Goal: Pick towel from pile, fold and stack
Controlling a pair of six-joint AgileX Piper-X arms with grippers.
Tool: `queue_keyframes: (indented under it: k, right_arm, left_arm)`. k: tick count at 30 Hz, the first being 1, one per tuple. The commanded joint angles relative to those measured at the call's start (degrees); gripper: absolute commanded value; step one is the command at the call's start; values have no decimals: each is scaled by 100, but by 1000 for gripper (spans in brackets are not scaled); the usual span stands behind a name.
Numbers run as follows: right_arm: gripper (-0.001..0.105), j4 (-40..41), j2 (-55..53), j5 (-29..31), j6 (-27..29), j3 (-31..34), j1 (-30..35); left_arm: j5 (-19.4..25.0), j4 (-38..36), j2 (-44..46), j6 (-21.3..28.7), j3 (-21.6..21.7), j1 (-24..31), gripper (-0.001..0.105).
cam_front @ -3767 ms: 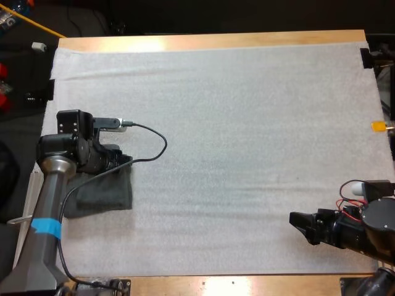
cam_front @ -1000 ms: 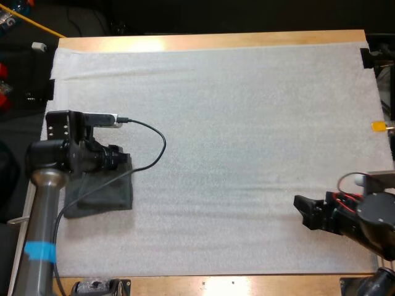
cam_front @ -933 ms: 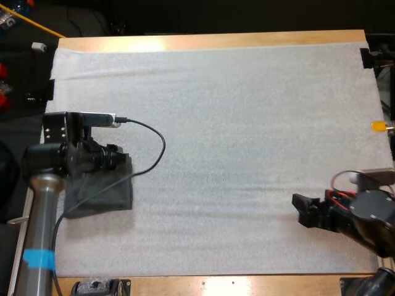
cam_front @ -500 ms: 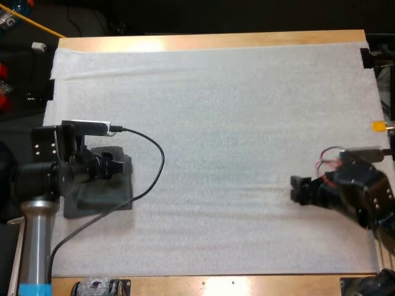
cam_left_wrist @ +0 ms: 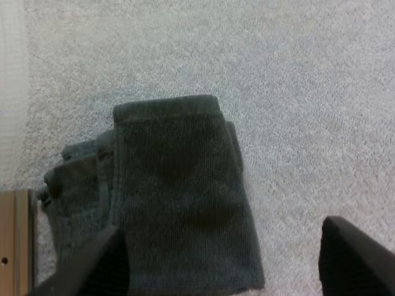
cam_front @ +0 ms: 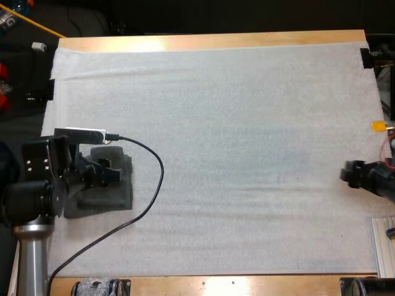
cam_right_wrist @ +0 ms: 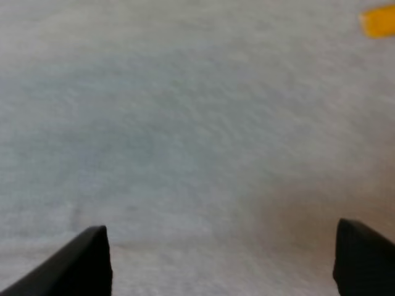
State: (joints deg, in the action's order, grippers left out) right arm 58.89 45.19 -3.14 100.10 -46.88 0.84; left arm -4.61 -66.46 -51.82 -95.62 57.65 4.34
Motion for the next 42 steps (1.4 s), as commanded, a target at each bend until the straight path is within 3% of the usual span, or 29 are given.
queue_keyframes:
  k: [1, 6, 11, 23, 38, 42]
  right_arm:
    - [71, 56, -51, -11, 173, -31, 105]
    - [71, 125, -327, 88, 630, -31, 147]
    - [71, 318, -824, 314, 899, -31, 147]
    - [71, 691, -2288, 281, 814, -31, 52]
    - [71, 735, -3987, 30, 766, -31, 52]
    - [71, 735, -4379, 30, 501, -31, 52]
  left_arm:
    - [-41, -26, 80, -52, 37, 4, 62]
    - [-28, -230, 361, -52, -17, -57, 62]
    - [8, -228, 972, -13, -452, -432, 62]
    - [9, -281, 2933, -52, -1198, -617, 62]
    - [-5, -666, 4722, 0, -1268, -617, 62]
    - [-24, -909, 5127, 100, -1268, -617, 62]
